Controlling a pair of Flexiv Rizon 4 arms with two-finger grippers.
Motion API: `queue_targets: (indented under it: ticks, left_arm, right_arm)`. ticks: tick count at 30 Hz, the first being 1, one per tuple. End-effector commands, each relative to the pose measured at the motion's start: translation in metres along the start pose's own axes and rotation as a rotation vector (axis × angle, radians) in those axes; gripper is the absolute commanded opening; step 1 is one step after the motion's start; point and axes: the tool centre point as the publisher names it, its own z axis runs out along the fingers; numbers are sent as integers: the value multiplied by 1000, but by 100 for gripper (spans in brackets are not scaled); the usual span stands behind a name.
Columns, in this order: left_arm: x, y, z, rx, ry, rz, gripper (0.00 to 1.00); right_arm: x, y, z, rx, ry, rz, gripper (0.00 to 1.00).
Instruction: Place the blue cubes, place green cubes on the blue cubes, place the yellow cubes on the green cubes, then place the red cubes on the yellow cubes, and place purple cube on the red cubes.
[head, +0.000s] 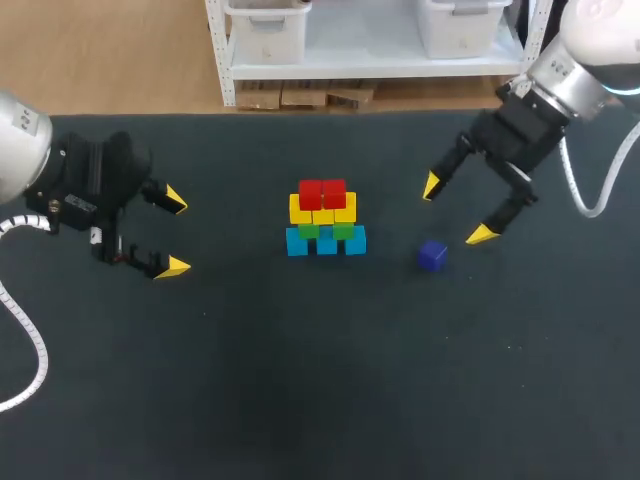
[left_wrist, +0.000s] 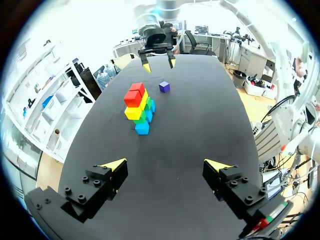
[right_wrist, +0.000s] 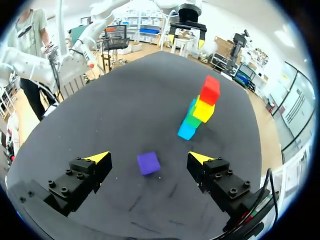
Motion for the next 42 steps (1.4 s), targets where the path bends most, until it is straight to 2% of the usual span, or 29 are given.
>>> queue_targets:
  ticks: [1,7,8,9,12,13,14,17,19,29,35,42]
  left_arm:
    - [3,-1,0,-2,-9,3,100]
    - [3,-1,0,-2,-9,3,100]
    - [3,-1,0,-2,-9,3,100]
    - [3,-1,0,-2,-9,3,100]
    - [3,-1,0,-2,-9,3,100]
    - [3,-1,0,-2,-9,3,100]
    - [3,-1,0,-2,-9,3,100]
    - [3,-1,0,-2,-9,3,100]
    - [3,-1,0,-2,-9,3,100]
    - [3,-1,0,-2,-9,3,100]
    - [3,-1,0,-2,-9,3,100]
    - [3,-1,0,-2,-9,3,100]
  right_arm:
    - [11,-7,3,-45,-22,-15,100]
    - [17,-5,12,-41,-43,-40,100]
    - [17,-5,14,-39,-51,-47,99]
    - [17,-5,16,-40,-56,-53,94]
    - [19,-4,22,-37,-72,-71,96]
    - [20,-3,24,-37,-77,-77,91]
    - [20,-3,26,-37,-81,-83,77]
    - [22,0,32,-42,-95,-100,65]
    - [23,2,36,-47,-104,-110,63]
    - [28,2,48,-84,-126,-168,63]
    - [29,1,49,-109,-124,-198,40]
    - [30,0,51,-136,-121,-213,35]
